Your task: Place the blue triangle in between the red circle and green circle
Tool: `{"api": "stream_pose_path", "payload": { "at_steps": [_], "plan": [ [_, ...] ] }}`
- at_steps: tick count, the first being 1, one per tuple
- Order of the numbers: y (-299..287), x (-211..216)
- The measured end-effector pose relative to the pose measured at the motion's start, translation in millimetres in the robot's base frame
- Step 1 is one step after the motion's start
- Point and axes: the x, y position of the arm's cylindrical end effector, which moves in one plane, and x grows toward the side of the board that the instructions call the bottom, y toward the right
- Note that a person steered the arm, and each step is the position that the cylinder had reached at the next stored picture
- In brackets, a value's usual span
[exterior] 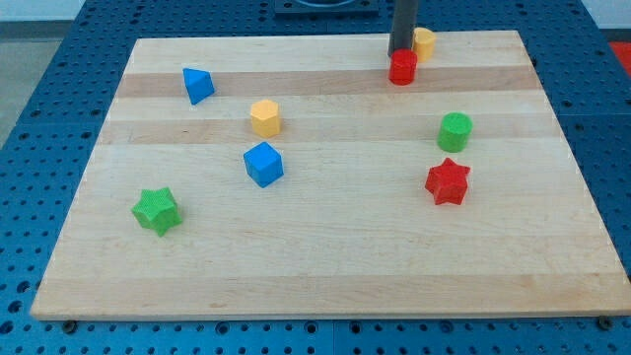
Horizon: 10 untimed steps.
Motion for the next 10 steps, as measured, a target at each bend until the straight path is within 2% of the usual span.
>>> {"api": "stream_pose_path", "payload": {
  "at_steps": [2, 4, 5, 7, 8, 9, 10],
  "plan": [
    [-87.6, -15.3],
    [-217.0, -9.7],
    [-245.0, -3.9],
    [-287.8, 58.9],
    [-286.3, 60.4],
    [-260.7, 94.3],
    [-251.3, 103.1]
  ]
}}
